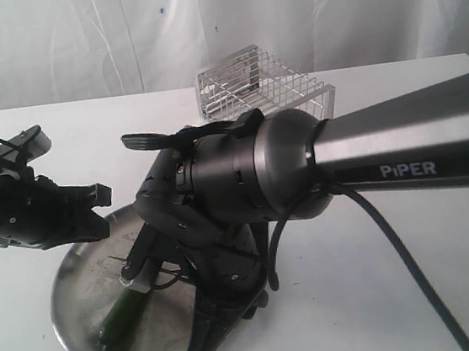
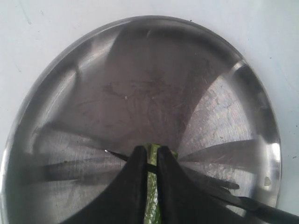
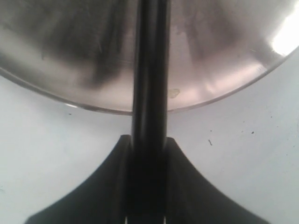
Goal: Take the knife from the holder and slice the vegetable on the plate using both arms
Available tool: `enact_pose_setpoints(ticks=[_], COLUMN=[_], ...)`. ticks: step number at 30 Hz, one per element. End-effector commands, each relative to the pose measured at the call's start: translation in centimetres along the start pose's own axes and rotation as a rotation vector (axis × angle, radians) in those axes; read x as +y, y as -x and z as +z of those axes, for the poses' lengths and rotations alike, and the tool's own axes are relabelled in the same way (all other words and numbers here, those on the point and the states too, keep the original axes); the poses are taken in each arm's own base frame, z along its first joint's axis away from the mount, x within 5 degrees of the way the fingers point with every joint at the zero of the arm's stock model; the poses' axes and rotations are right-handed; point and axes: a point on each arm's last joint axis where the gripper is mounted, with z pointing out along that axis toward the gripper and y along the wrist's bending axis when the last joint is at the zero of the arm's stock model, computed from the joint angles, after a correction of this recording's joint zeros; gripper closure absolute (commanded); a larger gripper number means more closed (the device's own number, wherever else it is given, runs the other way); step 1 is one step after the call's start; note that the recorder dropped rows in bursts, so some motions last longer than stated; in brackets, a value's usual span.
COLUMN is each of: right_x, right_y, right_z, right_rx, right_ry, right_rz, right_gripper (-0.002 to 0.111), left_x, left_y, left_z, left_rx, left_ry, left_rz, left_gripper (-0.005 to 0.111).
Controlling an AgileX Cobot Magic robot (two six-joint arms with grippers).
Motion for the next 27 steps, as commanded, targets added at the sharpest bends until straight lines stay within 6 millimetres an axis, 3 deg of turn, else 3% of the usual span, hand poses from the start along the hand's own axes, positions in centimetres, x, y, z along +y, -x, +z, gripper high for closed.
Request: enact_pose_setpoints(ticks=[1, 3, 6, 13, 27], right_x=[-0.2, -0.2, -0.2, -0.1, -0.1], right_y=[0.0, 0.0, 0.0, 0.1, 0.1], right_z=[-0.1, -0.1, 0.0, 0.2, 0.1], right_rx=[-0.008, -0.008, -0.005, -0.006, -0.011], right_ry=[-0.017, -0.017, -0.017, -0.014, -0.012], right_rz=[-0.011, -0.011, -0.012, -0.003, 0.0], right_gripper=[0.108, 0.108, 0.108, 0.108, 0.108], left_x=[-0.3, -0.1, 0.3, 0.8, 0.8], left_y=[0.0, -0.1, -0.5, -1.1, -1.0], left_z=[-0.1, 0.0, 0.3, 1.4, 1.9], left_rx=[0.004, 0.002, 0.006, 0.033, 0.02], left_ry=[-0.017, -0.009, 0.009, 0.004, -0.02], left_rz=[-0.003, -0.006, -0.015, -0.08, -0.098], left_gripper=[0.09, 0.081, 0.076, 0.096, 0.096])
